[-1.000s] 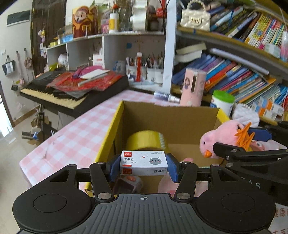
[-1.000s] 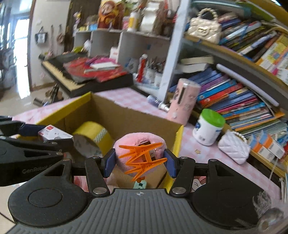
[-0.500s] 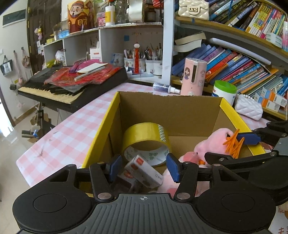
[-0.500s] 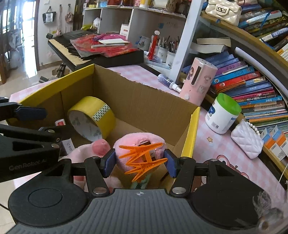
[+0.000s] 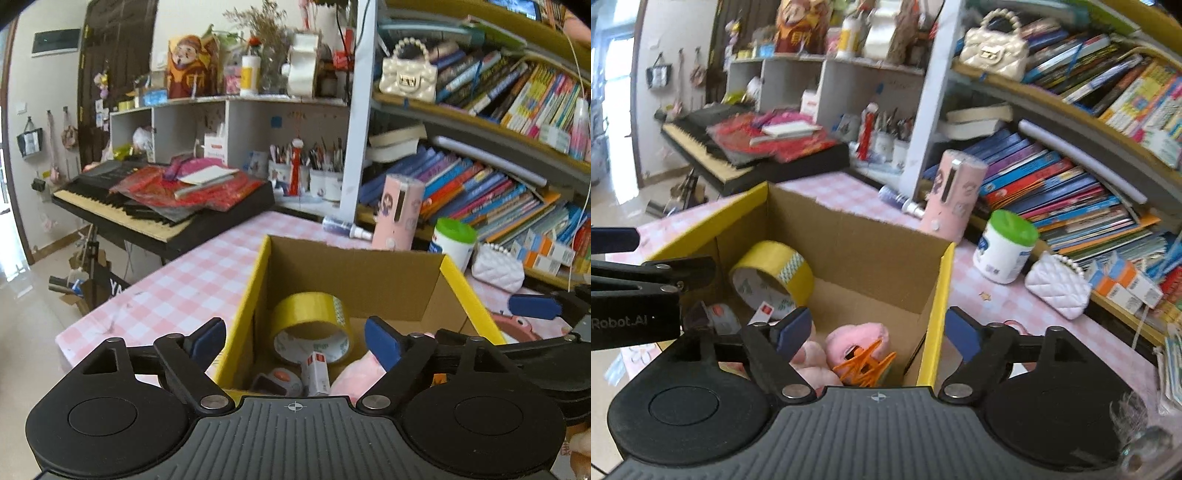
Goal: Organize objects
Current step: 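Withdraw both tools from the box toward the blue packet and white charger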
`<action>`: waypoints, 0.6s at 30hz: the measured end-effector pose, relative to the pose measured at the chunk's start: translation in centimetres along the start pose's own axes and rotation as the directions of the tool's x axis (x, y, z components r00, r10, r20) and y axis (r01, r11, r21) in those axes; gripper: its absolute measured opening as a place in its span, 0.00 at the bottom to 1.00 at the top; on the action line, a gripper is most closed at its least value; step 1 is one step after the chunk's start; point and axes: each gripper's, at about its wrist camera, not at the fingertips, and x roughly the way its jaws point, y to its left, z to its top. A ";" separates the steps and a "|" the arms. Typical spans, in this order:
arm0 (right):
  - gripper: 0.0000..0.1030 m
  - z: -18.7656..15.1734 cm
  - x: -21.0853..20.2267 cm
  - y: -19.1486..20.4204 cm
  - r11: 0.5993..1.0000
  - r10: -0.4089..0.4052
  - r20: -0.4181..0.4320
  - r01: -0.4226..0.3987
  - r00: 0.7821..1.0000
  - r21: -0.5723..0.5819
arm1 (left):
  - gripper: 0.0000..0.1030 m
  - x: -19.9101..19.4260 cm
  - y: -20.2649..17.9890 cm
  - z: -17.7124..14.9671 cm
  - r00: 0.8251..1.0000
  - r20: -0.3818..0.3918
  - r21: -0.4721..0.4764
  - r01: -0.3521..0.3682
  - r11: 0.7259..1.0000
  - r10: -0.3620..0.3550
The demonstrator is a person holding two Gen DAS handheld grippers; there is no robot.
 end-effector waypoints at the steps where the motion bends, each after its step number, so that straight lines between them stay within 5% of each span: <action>1: 0.80 -0.1 -0.6 0.2 1.000 -0.011 0.013 0.011 1.000 0.007 | 0.86 -0.4 0.2 0.0 1.000 0.005 -0.005 -0.003 1.000 0.003; 7: 0.92 -1.3 -3.7 1.6 0.992 -0.103 0.041 0.100 0.994 0.071 | 0.94 -2.4 1.3 -1.0 0.998 0.011 -0.040 -0.058 0.997 0.059; 18: 0.98 -5.6 -6.5 5.3 0.978 -0.171 -0.092 0.180 0.981 0.102 | 0.96 -5.9 2.7 -4.5 0.997 -0.058 -0.025 -0.057 0.998 0.055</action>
